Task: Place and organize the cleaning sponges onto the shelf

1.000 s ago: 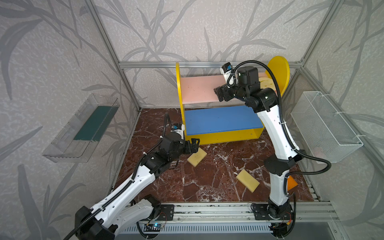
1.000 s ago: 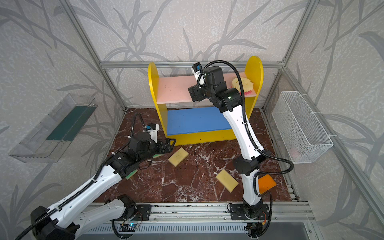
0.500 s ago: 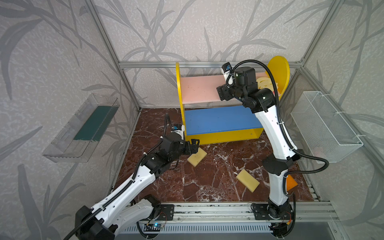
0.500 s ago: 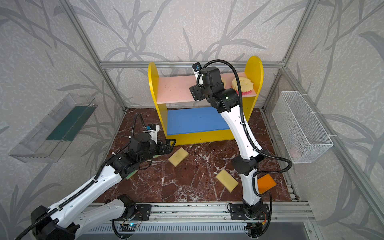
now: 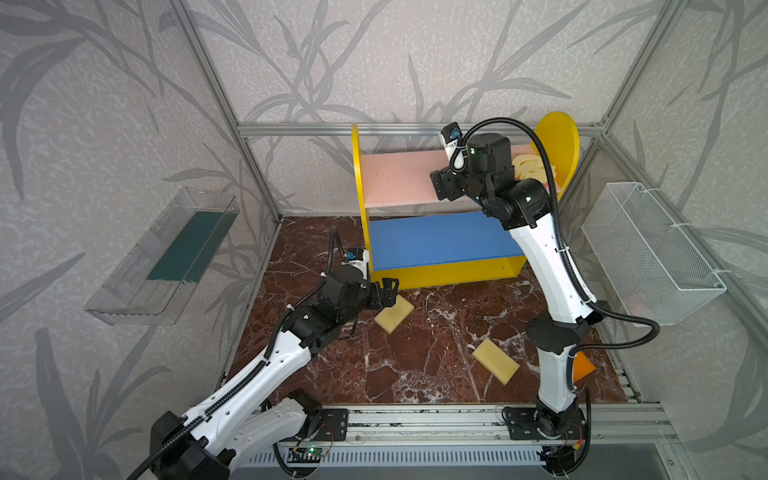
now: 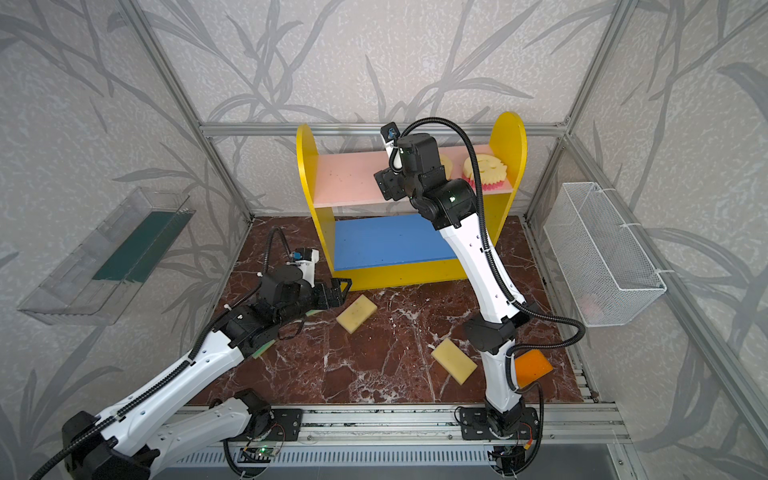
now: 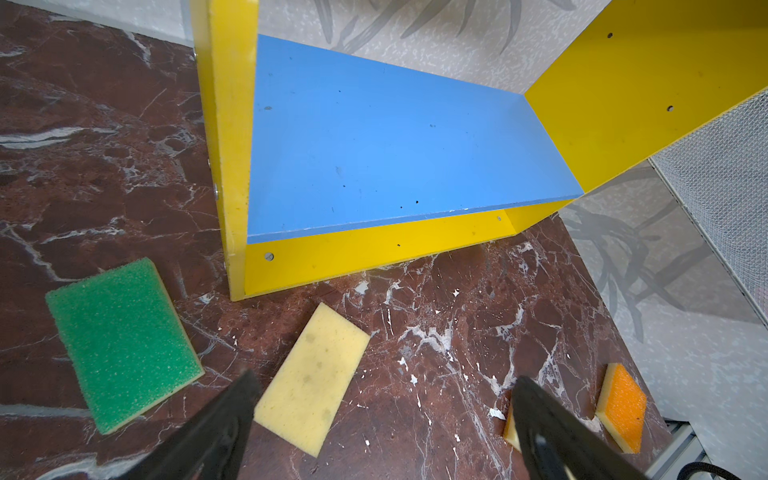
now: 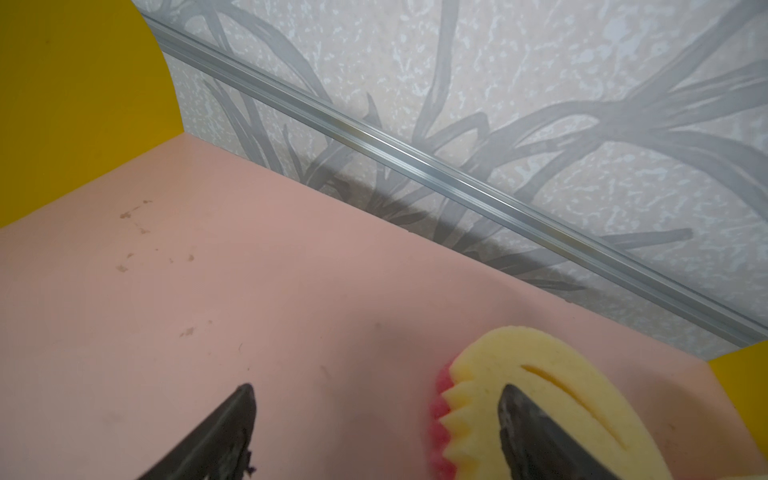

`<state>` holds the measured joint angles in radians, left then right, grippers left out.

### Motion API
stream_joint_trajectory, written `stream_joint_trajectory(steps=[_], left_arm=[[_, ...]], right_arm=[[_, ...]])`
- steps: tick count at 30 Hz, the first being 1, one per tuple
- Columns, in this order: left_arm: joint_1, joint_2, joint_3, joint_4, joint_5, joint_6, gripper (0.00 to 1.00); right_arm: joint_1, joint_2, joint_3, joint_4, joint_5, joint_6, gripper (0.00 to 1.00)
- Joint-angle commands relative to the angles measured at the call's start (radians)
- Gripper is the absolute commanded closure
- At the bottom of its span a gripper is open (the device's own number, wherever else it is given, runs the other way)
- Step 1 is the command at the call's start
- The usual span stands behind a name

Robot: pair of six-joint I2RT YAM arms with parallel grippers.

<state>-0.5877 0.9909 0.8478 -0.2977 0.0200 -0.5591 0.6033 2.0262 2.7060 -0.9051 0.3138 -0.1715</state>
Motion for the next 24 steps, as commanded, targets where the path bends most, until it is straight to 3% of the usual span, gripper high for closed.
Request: stream_joint_trajectory(steps=[1, 15, 24], left_arm=[[0.004, 0.003, 0.007, 0.013, -0.009, 0.0, 0.03], [0.003, 0.022, 0.004, 0.022, 0.002, -0.005, 0.03], [0.003, 0.006, -0.002, 0.016, -0.003, -0.007, 0.03]], right_arm=[[0.002, 0.012, 0.042, 0.05, 0.063, -0.027, 0.1], [-0.03, 0.117, 0.103, 0.008, 0.121, -0.014, 0.11], [-0.048, 0.097, 0.066, -0.044, 0.156, 0.018, 0.23]])
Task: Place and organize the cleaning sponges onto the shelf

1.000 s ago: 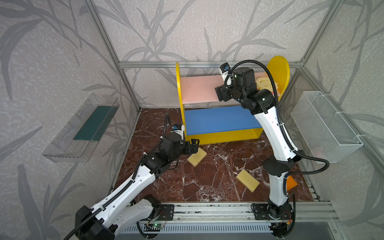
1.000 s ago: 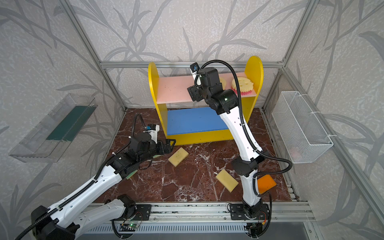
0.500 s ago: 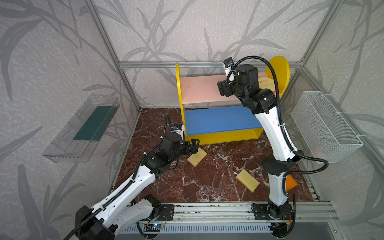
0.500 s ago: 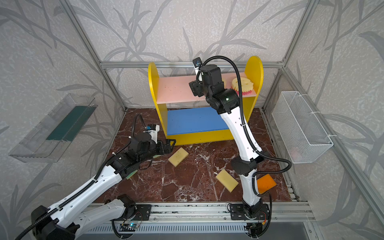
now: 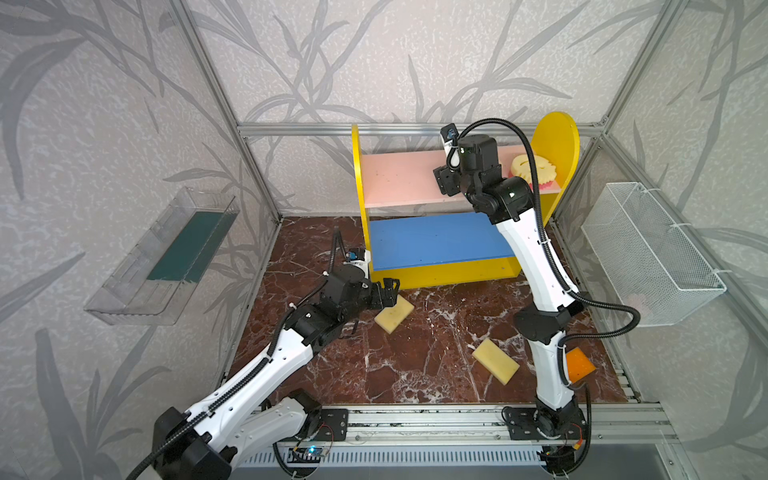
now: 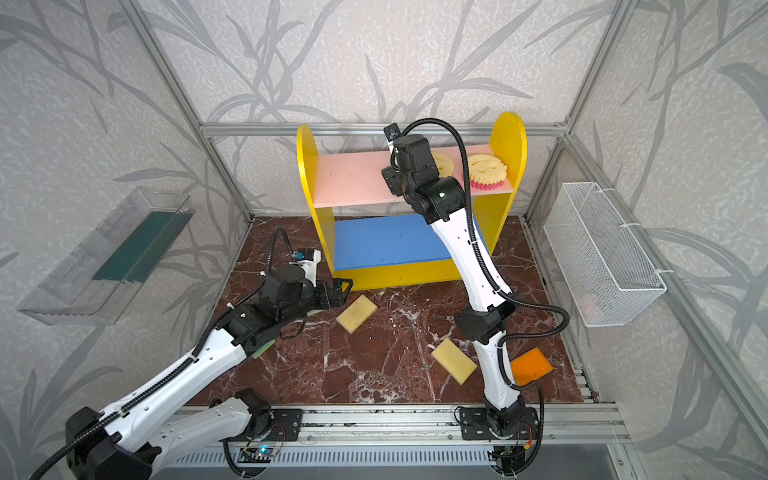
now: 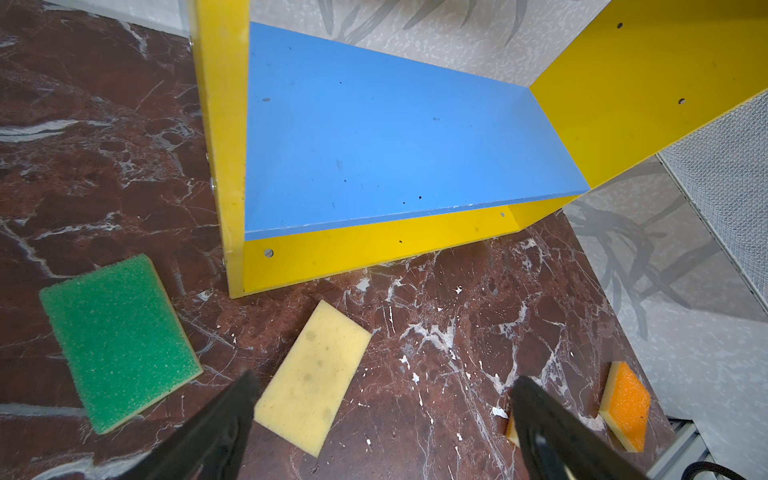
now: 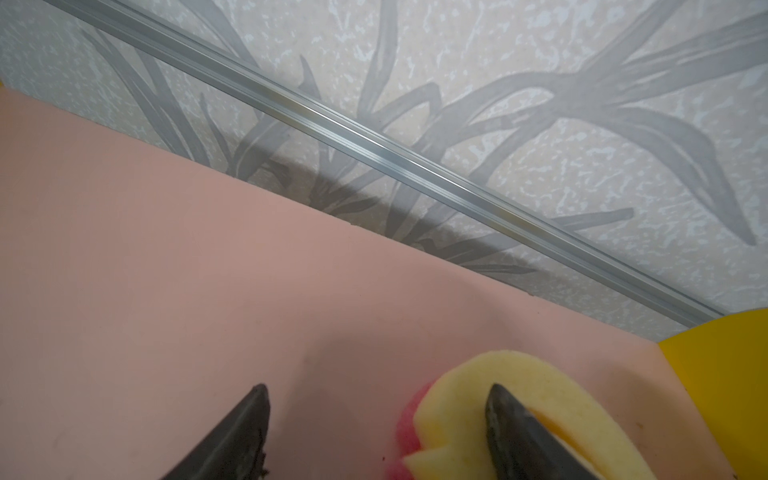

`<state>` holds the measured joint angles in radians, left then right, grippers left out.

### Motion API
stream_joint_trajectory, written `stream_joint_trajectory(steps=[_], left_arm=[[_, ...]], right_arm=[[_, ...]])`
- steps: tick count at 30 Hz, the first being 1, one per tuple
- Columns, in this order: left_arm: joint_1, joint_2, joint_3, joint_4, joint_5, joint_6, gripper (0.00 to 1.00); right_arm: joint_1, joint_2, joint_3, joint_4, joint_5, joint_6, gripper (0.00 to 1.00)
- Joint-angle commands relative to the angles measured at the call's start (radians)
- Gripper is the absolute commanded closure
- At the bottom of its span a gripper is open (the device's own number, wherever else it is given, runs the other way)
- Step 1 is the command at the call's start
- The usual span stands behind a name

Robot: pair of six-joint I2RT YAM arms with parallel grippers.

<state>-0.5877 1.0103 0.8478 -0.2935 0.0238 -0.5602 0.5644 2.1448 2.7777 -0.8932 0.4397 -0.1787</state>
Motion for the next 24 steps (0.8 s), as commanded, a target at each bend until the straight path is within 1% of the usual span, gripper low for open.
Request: stream_joint_trajectory(steps=[1, 6, 13, 15, 17, 20, 24], left_arm=[[0.004, -0.015, -0.001, 0.011, -0.007, -0.005, 0.03], [0.005, -0.022, -0.007, 0.01, -0.01, -0.009, 0.03], [0.004, -0.024, -0.009, 0.012, -0.01, -0.013, 0.03], [0.005, -0.023, -0.009, 0.013, -0.011, -0.014, 0.03], [0.004, -0.022, -0.007, 0.011, -0.012, -0.015, 0.03], [0.004, -0.019, -0.005, 0.01, -0.013, -0.015, 0.03], [0.004, -0.015, 0.001, -0.005, -0.029, -0.011, 0.01]], right_arm=[[-0.008, -0.031, -0.016, -0.056, 0.03, 0.028, 0.24], [-0.008, -0.071, -0.048, -0.056, 0.046, 0.035, 0.27], [-0.008, -0.123, -0.106, -0.035, 0.043, 0.03, 0.27], [-0.008, -0.123, -0.103, -0.032, 0.038, 0.026, 0.24], [-0.008, -0.124, -0.094, -0.028, 0.028, 0.023, 0.19], [-0.008, -0.134, -0.083, -0.017, -0.025, 0.025, 0.12], [-0.007, -0.178, -0.092, 0.024, -0.116, 0.047, 0.08]])
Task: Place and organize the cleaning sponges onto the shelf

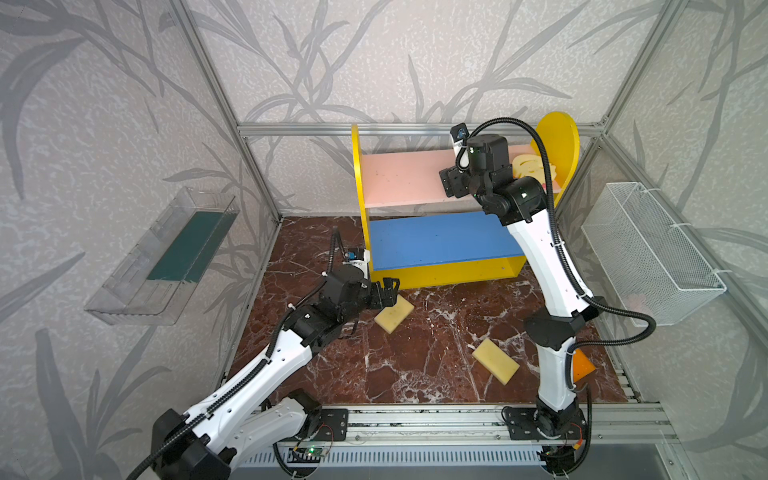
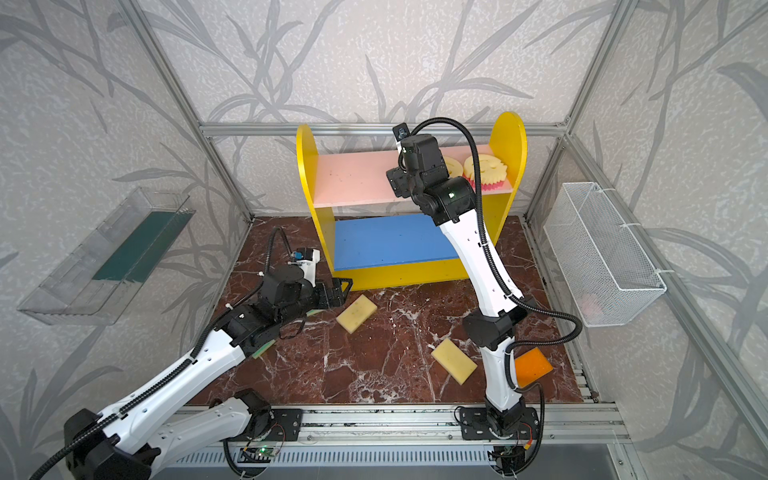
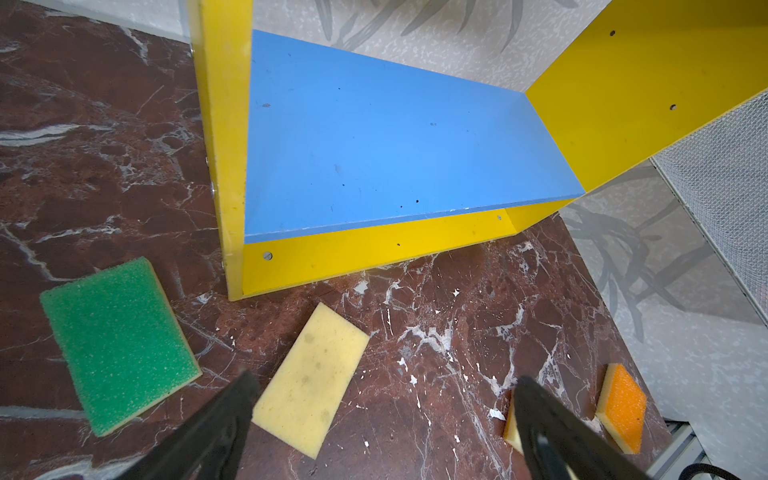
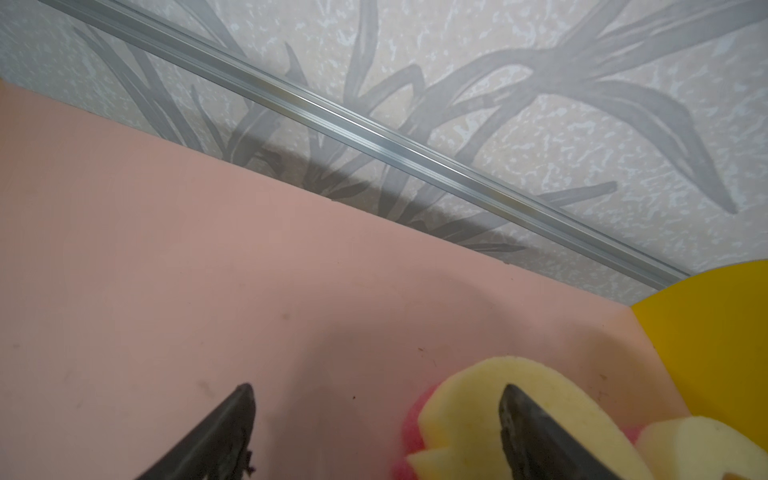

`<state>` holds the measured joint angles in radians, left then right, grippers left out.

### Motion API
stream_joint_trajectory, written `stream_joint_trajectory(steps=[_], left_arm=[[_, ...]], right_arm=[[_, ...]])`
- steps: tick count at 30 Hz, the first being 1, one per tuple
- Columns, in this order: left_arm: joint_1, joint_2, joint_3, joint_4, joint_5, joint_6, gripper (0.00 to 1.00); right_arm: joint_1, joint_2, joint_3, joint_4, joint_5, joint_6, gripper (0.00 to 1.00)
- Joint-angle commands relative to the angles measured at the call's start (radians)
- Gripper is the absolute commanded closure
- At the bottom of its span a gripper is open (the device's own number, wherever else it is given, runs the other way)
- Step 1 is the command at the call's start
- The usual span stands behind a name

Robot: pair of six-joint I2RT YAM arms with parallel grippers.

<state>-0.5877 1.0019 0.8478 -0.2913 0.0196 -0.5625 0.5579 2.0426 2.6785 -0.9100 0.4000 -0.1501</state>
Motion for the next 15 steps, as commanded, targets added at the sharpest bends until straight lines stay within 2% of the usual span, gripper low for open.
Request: stream_joint_trajectory(steps=[1, 7, 9, 13, 15], left_arm=[[0.003, -0.005, 0.002, -0.014, -0.031, -0.007, 0.01], [0.005, 0.002, -0.014, -0.03, -0.046, -0.006, 0.01], [0.005, 0.003, -0.025, -0.032, -0.048, -0.008, 0.02], [0.004, 0.009, -0.059, -0.04, -0.032, -0.007, 0.02], [0.004, 0.018, -0.08, -0.039, -0.004, -0.008, 0.01]], right_arm=[[-0.001, -0.088, 0.004, 0.047, -0.097, 0.024, 0.07], [0.035, -0.189, -0.051, 0.07, -0.17, 0.044, 0.06], [0.063, -0.25, -0.116, 0.073, -0.181, 0.051, 0.06], [0.108, -0.441, -0.402, 0.162, -0.219, 0.09, 0.06], [0.115, -0.578, -0.638, 0.253, -0.276, 0.137, 0.06]])
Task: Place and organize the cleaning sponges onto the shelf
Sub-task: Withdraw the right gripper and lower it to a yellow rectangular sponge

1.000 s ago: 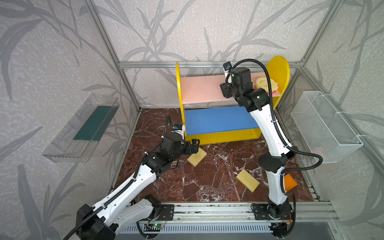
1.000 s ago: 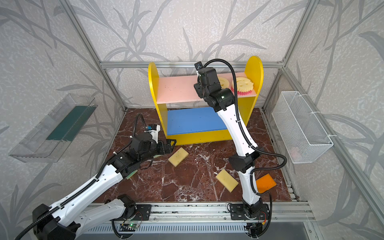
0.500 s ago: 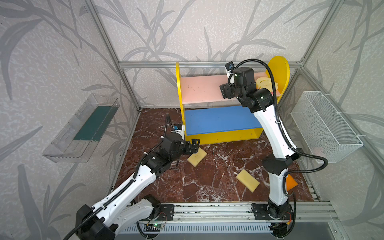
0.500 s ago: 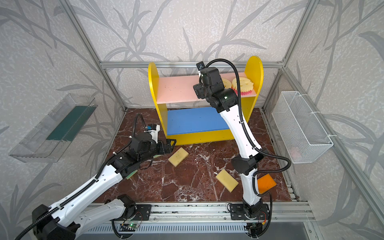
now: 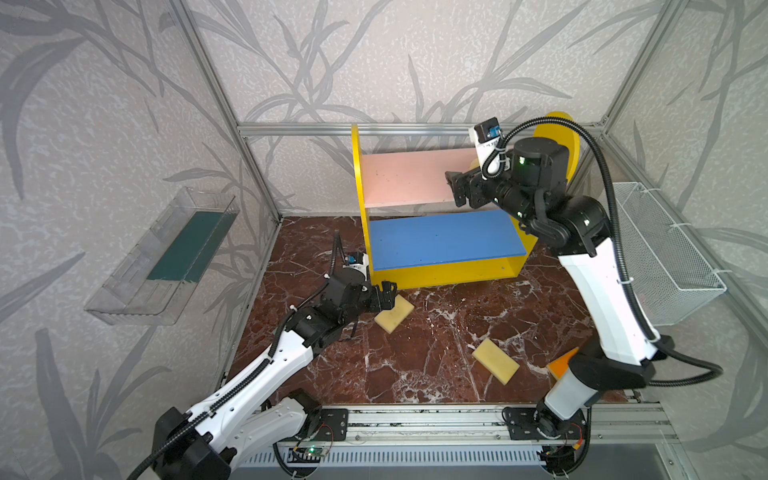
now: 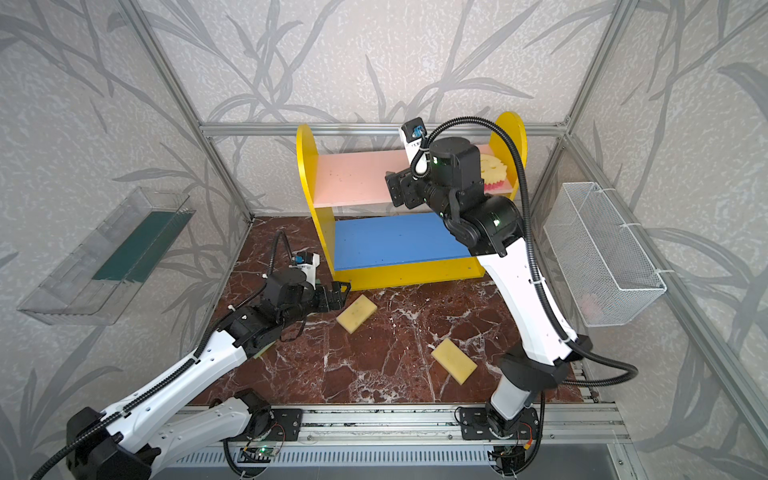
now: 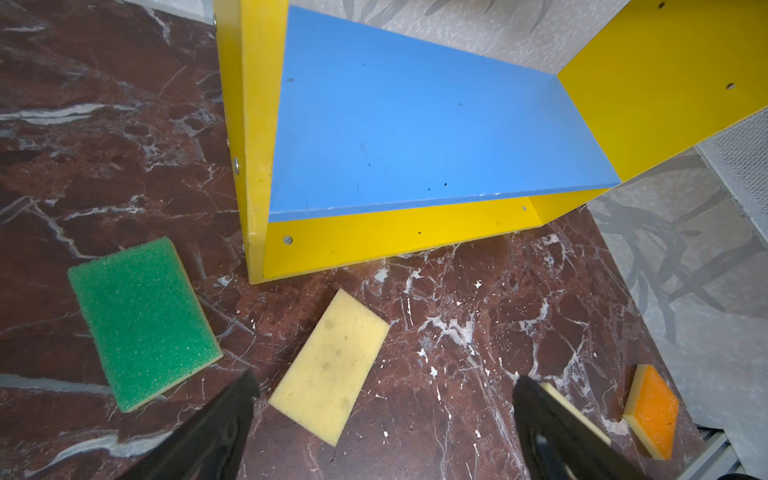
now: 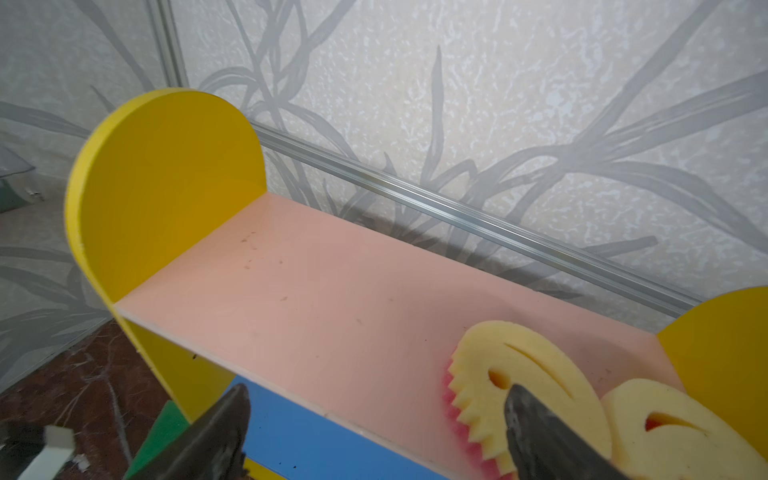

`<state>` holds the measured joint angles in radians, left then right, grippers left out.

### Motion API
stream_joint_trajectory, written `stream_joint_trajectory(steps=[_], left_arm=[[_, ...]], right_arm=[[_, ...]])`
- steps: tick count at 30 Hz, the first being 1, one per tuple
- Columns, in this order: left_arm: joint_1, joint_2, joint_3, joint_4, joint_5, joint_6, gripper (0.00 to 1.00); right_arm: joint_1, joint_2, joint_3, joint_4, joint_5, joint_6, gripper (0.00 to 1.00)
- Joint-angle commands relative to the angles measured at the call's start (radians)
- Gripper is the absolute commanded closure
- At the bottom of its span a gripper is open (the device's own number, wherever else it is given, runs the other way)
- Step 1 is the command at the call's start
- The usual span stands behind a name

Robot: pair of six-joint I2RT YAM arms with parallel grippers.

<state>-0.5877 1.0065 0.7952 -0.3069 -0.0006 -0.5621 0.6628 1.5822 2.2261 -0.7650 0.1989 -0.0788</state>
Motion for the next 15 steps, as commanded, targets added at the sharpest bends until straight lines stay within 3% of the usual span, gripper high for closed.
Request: stream_joint_trajectory(steps=[1, 7, 15], left_arm=[[0.003, 0.018, -0.037, -0.024, 0.027, -0.011, 0.01], [-0.04, 0.005, -0.125, -0.023, -0.003, -0.037, 0.01], [-0.109, 0.001, -0.214, 0.054, -0.041, -0.087, 0.01]], right_arm=[[0.011, -0.162, -0.26, 0.134, -0.09, 0.084, 0.06], [0.012, -0.44, -0.742, 0.156, -0.117, 0.221, 0.07], [-0.003, -0.646, -1.244, 0.113, -0.105, 0.364, 0.03]])
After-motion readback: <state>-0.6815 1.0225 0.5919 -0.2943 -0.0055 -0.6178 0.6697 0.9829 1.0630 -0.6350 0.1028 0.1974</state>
